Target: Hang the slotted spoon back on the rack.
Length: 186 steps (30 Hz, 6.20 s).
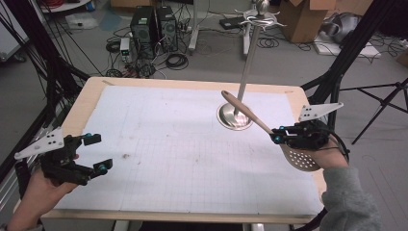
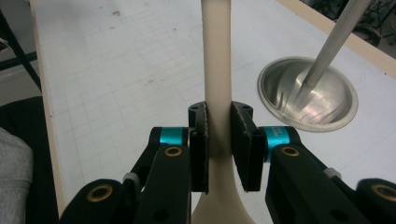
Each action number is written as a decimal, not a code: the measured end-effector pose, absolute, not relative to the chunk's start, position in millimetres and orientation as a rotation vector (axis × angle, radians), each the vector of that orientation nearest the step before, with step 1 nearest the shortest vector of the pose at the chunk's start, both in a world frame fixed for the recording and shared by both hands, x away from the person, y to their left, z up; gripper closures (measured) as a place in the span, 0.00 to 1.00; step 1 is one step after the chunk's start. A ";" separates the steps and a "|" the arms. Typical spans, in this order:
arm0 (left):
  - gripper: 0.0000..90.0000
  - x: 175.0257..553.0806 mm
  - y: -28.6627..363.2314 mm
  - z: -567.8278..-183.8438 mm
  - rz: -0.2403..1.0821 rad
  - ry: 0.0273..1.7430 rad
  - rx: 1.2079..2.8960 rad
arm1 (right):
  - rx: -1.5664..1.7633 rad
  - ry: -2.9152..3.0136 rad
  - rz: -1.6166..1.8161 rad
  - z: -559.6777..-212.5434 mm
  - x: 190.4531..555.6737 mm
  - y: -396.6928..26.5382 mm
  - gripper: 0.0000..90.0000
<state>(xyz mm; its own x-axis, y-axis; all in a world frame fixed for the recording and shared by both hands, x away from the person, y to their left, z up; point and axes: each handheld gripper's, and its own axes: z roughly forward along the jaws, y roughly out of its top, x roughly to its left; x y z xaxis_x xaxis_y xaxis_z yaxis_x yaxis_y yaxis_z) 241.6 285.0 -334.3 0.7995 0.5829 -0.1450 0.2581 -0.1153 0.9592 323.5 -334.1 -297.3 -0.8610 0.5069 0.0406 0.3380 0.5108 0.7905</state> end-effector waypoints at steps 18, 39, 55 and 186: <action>0.02 229.2 293.3 -329.4 0.300 0.688 1.653 | 0.736 2.481 1.351 -258.5 332.8 -355.6 0.87; 0.02 219.7 312.1 -337.1 0.340 0.752 1.655 | 0.732 2.378 1.482 -240.9 342.3 -392.8 0.87; 0.02 217.4 321.5 -342.1 0.338 0.782 1.645 | 0.733 2.330 1.565 -238.5 353.4 -415.9 0.87; 0.02 213.4 344.3 -350.8 0.342 0.847 1.616 | 0.913 2.260 1.482 -274.3 437.8 -335.2 0.87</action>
<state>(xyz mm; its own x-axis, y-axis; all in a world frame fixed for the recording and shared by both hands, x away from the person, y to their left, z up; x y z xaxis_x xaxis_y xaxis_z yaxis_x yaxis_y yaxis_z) 213.4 344.3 -350.8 0.6893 0.6862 -0.2324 0.3324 -0.0146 0.9430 437.8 -335.2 -274.3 -0.7579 0.6446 0.1004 0.3489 0.2705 0.8973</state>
